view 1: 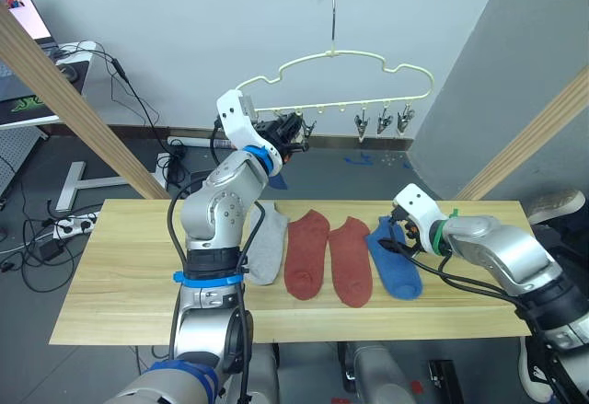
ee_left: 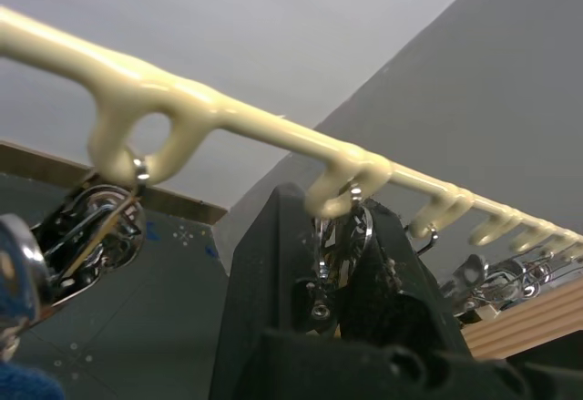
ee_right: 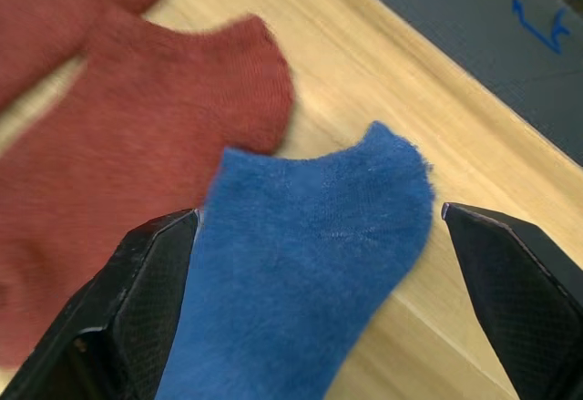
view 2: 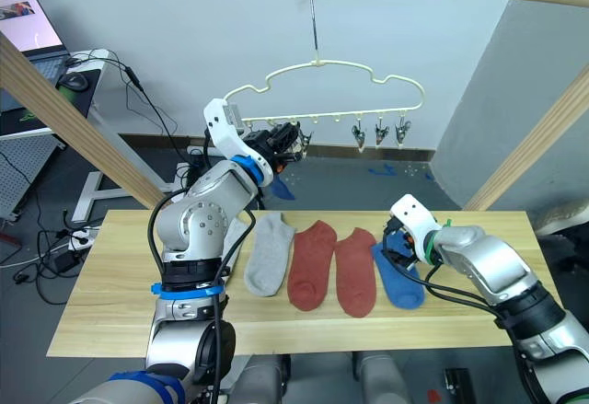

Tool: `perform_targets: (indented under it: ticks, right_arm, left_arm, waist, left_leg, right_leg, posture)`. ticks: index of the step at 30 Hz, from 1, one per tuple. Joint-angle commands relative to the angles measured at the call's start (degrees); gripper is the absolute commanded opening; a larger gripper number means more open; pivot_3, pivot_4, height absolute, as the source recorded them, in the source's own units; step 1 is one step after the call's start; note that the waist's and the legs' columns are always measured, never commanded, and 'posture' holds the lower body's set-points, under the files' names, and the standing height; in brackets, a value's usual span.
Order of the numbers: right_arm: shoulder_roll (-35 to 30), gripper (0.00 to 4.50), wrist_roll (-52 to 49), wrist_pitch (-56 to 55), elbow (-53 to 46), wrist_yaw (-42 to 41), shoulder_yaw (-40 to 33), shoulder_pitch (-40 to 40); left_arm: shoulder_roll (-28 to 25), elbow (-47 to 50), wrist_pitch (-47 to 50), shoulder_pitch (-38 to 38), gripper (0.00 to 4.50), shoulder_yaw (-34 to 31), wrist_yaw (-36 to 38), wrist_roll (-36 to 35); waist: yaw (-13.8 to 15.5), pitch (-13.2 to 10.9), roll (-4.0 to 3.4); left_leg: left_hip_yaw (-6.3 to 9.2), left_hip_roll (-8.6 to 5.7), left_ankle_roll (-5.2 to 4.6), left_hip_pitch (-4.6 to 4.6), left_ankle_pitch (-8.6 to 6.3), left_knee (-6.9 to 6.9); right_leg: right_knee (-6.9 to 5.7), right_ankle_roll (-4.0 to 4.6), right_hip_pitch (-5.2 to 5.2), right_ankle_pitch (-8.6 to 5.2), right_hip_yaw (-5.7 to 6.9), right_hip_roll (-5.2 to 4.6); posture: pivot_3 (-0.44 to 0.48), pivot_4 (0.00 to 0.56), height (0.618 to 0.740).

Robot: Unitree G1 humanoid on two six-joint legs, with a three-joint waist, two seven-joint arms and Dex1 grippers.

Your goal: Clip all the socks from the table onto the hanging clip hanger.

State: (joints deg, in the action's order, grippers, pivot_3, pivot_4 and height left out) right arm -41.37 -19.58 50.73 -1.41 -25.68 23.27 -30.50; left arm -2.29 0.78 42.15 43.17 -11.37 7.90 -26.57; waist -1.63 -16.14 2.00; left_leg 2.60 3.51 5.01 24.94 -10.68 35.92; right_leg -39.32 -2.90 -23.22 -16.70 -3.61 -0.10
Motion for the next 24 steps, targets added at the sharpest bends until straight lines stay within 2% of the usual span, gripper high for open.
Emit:
perform_targets:
  ticks: [1, 12, 20, 22, 24]
  right_arm:
    - [1.8, 4.48, 4.6, -4.2, 5.0, -2.2, 0.1, -1.1]
    - [8.5, 4.48, 10.5, -7.7, 14.6, -6.0, -1.9, -0.2]
    - [10.3, 4.48, 13.1, -9.0, 16.7, -7.5, -3.8, 2.7]
    - [10.4, 4.12, 13.5, -9.1, 16.8, -7.8, -4.5, 3.2]
    - [10.6, 3.57, 13.9, -9.0, 16.8, -7.9, -5.2, 3.5]
  left_arm:
    - [-0.2, 3.5, -0.2, 1.4, 0.3, 1.4, -0.1, -0.4]
    - [-1.1, 4.0, -0.3, 1.5, 0.3, 2.2, -1.1, 0.0]
    - [-1.6, 3.9, 1.2, 1.9, 0.3, 1.7, -1.1, -1.3]
    - [-1.8, 3.7, 1.6, 2.0, 0.3, 1.4, -1.1, -1.6]
    - [-2.0, 3.7, 1.8, 2.2, 0.3, 1.2, -1.1, -1.8]
  waist:
    - [0.0, 0.0, 0.0]
    - [0.1, 0.0, -0.01]
    - [0.2, 0.0, -0.01]
    - [0.3, 0.0, -0.01]
    - [0.3, 0.0, -0.01]
  left_leg:
    - [0.0, 0.0, 0.0, 0.0, 0.0, -0.01]
    - [0.01, 0.0, 0.0, 0.0, 0.0, -0.06]
    - [0.02, 0.0, 0.0, -0.01, 0.0, -0.05]
    - [0.03, 0.0, 0.0, -0.01, 0.0, -0.05]
    - [0.03, 0.0, 0.0, -0.01, 0.0, -0.05]
  right_leg:
    - [0.01, 0.0, 0.0, 0.0, 0.0, 0.0]
    - [0.05, 0.01, 0.0, 0.01, 0.0, 0.0]
    - [0.05, -0.01, 0.03, 0.02, 0.01, 0.0]
    - [0.05, -0.01, 0.04, 0.02, 0.01, 0.0]
    - [0.06, -0.02, 0.05, 0.02, 0.01, 0.0]
  posture:
    - [0.033, 0.278, 0.74]
    - [0.051, 0.281, 0.74]
    - [0.071, 0.277, 0.74]
    - [0.072, 0.276, 0.74]
    - [0.072, 0.276, 0.74]
